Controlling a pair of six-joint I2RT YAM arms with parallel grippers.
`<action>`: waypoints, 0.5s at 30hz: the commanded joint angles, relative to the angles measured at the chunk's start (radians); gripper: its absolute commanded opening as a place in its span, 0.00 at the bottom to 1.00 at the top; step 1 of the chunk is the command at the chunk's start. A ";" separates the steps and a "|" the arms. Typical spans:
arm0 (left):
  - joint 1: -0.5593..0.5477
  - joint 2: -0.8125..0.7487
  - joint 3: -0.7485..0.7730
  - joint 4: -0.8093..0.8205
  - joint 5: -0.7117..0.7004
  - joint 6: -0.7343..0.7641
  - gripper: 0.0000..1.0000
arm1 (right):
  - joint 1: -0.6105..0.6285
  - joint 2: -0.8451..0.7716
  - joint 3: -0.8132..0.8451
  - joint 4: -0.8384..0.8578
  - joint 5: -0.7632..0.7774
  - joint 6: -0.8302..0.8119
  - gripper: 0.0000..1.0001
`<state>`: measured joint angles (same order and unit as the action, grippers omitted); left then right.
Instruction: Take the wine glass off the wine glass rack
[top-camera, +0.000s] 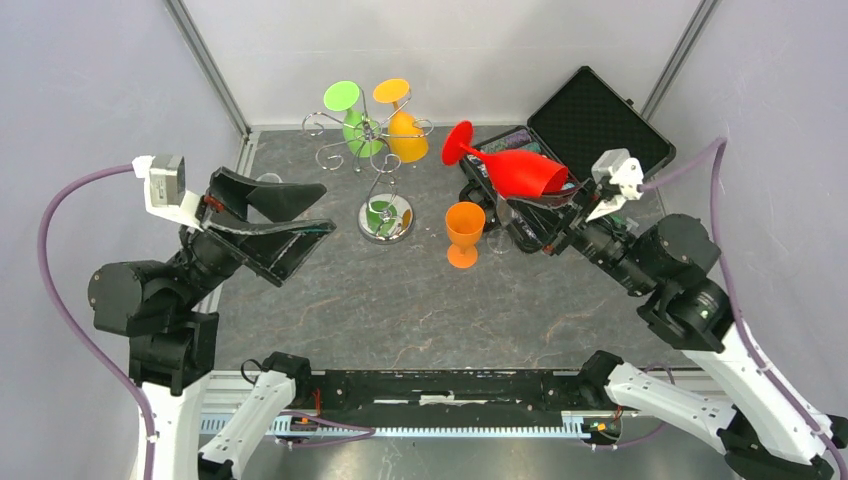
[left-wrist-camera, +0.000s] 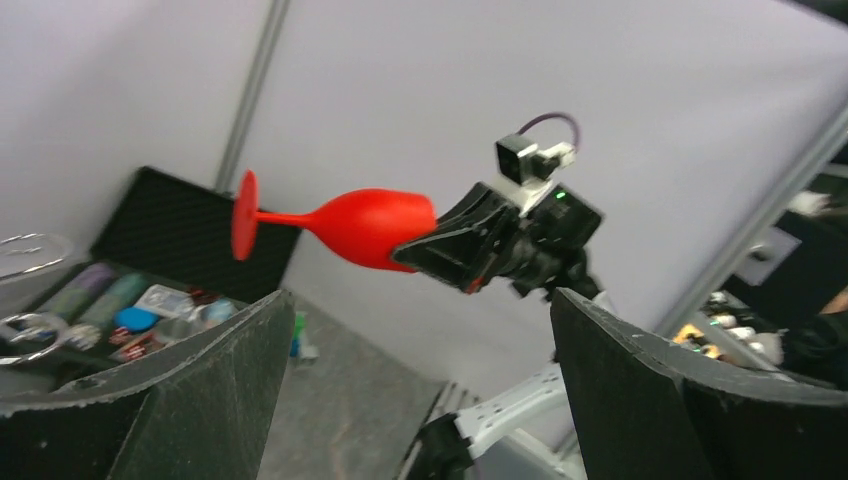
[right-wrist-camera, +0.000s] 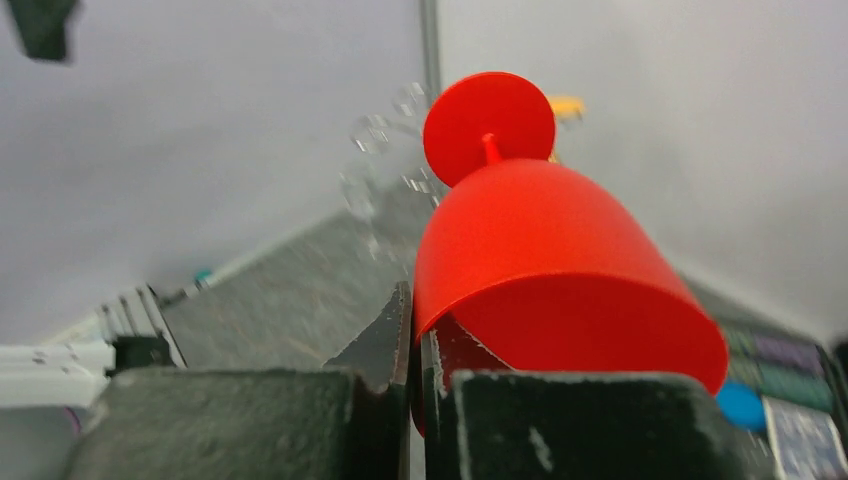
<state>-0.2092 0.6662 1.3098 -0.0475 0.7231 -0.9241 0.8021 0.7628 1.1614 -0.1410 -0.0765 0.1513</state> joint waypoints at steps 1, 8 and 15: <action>0.002 -0.010 0.033 -0.260 -0.094 0.288 1.00 | -0.003 0.017 0.146 -0.542 0.166 -0.028 0.00; 0.002 0.004 -0.009 -0.304 -0.152 0.327 1.00 | -0.003 0.035 0.234 -0.840 0.258 0.042 0.00; 0.001 0.013 -0.021 -0.343 -0.193 0.368 1.00 | -0.003 0.026 0.180 -0.971 0.158 0.027 0.00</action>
<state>-0.2092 0.6712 1.2919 -0.3637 0.5732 -0.6342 0.8021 0.7990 1.3552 -1.0122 0.1562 0.1875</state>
